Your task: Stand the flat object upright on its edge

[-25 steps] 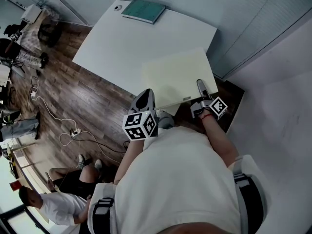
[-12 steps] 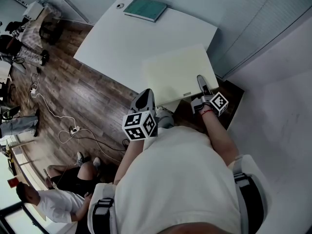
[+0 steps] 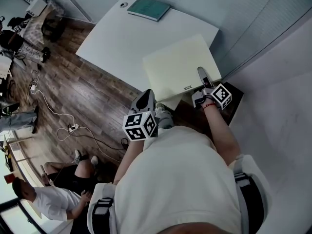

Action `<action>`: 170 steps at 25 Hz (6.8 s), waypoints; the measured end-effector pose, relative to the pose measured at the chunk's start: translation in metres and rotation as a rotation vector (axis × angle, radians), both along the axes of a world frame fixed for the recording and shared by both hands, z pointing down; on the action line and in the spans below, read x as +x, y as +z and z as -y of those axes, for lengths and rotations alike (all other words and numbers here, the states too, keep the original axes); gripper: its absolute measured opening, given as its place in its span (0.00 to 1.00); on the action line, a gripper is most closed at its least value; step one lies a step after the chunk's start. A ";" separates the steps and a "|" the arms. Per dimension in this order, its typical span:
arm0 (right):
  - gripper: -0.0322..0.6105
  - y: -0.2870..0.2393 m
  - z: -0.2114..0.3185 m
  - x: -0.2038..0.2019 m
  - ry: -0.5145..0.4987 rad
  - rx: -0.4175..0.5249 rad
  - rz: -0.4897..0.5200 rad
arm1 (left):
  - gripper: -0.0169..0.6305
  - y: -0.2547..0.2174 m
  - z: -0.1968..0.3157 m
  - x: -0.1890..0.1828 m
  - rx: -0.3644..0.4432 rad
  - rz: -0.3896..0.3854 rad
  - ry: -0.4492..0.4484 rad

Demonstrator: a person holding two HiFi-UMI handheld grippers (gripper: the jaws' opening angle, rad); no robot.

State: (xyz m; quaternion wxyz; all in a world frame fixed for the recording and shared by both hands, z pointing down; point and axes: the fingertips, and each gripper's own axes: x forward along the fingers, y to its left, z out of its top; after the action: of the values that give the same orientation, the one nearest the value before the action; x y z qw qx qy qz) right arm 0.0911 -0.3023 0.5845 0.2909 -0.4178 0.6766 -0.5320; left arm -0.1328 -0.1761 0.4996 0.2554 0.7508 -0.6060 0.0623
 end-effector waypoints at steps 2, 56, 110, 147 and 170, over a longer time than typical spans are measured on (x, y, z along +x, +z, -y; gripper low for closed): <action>0.47 -0.009 0.000 0.000 -0.005 0.016 -0.028 | 0.06 -0.001 -0.006 -0.003 0.003 -0.002 -0.006; 0.47 -0.174 0.100 -0.156 -0.159 0.592 -1.153 | 0.06 0.001 0.007 -0.025 -0.002 -0.027 -0.064; 0.48 -0.171 -0.035 -0.108 -0.180 0.618 -1.014 | 0.06 -0.007 -0.043 0.014 0.024 -0.023 0.017; 0.09 -0.126 -0.141 -0.054 -0.256 0.526 -1.006 | 0.06 -0.008 -0.063 0.050 0.045 -0.013 0.071; 0.08 -0.124 -0.142 -0.053 -0.236 0.507 -1.010 | 0.06 -0.007 -0.064 0.046 0.032 -0.019 0.073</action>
State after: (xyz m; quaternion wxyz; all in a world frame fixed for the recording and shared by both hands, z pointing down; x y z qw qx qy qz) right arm 0.0384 -0.1600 0.4603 -0.0383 -0.4588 0.8800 -0.1165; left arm -0.0870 -0.1125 0.4930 0.2467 0.7769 -0.5767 0.0550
